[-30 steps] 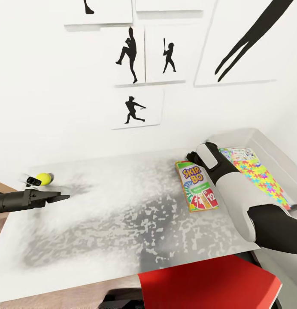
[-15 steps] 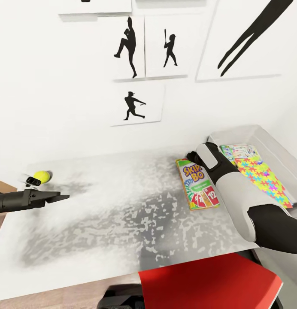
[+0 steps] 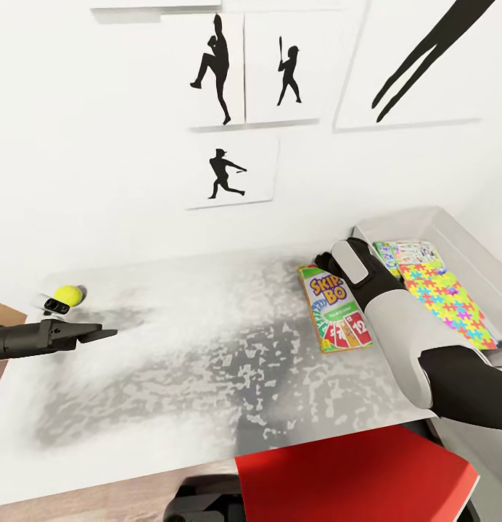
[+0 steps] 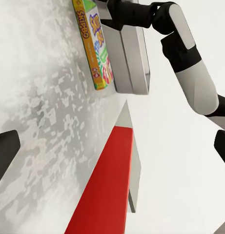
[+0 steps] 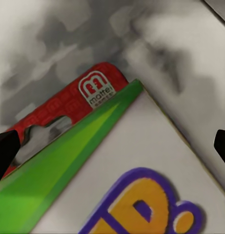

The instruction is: Put all the toys in the child's room - the three board games (two on the bed and one on the table), the two jigsaw puzzles on the table, and the tennis ball on the table - inside the toy box on the table in the child's room.

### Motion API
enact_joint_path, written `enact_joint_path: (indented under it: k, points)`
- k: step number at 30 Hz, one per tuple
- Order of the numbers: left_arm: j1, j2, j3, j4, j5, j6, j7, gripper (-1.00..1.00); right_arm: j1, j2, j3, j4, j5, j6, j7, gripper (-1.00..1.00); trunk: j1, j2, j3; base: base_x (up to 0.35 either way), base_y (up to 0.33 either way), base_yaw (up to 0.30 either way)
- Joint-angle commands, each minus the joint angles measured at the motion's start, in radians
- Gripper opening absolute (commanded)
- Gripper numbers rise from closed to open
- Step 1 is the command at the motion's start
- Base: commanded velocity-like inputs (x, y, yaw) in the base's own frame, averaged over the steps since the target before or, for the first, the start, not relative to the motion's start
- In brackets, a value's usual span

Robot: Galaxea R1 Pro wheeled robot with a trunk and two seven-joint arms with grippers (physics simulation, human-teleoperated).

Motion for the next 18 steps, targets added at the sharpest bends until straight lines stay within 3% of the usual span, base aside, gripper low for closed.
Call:
enact_joint_path:
  k: [1,18]
  points:
    - [-0.001,0.001,-0.001,0.000,0.000,0.011,-0.004,1.00,0.000,-0.001,0.005,0.029,-0.009,0.007,-0.009,1.00,0.001,-0.001,-0.002,0.000,0.000,0.000]
    - [-0.001,-0.002,0.017,0.000,-0.001,0.010,-0.004,1.00,0.000,-0.011,0.004,0.029,-0.015,0.008,-0.008,1.00,0.001,-0.001,-0.008,0.000,0.000,0.000]
